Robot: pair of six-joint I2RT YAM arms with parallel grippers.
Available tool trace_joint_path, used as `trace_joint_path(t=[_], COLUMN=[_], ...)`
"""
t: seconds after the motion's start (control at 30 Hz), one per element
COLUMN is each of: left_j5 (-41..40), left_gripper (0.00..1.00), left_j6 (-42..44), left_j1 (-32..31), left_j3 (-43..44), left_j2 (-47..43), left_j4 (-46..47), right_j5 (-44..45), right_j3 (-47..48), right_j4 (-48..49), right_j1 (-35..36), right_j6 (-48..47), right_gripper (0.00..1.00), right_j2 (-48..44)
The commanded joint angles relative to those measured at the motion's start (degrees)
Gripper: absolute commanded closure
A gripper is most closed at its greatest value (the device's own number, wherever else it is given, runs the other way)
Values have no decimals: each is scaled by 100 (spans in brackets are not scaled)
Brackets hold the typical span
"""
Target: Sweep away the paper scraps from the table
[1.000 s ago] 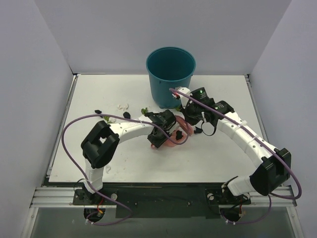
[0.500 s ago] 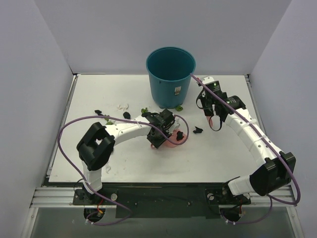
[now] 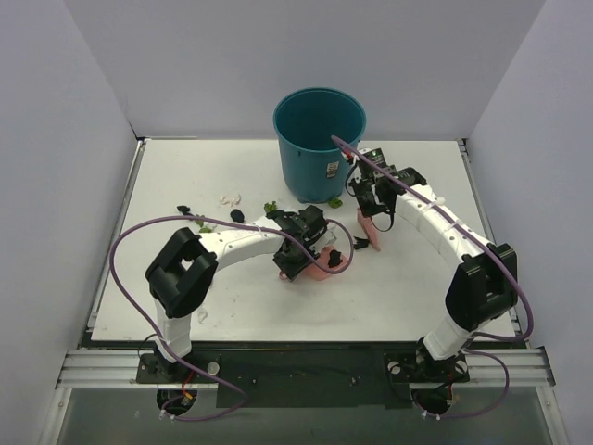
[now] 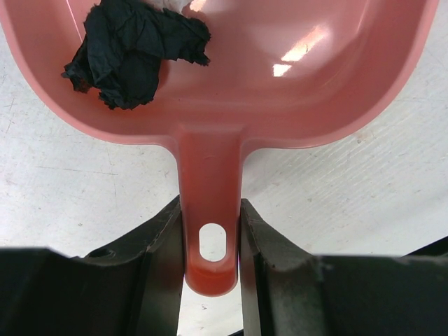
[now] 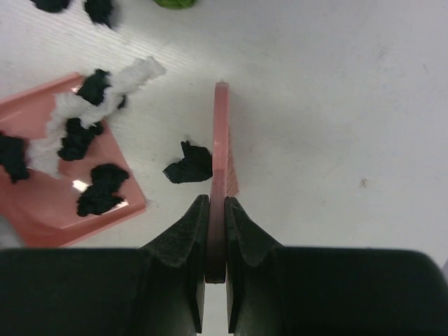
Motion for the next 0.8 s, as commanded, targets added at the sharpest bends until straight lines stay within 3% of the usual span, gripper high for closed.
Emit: trace_joint_path(t=[0.0,0.4,0.77], left_j5=[-13,-329,-715], left_gripper=[100,100,100], left_j6=[225,111,-398], left_j1=[5,23,-30], left_j3=[247,265,-192], left_j2=[52,79,-466], left_j4=[-101,294,1121], right_j5=[-825,-1898,-1460], right_j3=[460,197,126], right_j4=[119,207,-83], right_j1=[220,519,537], right_j6=[391,541,725], right_gripper=[100,100,100], right_j2=[204,73,-621])
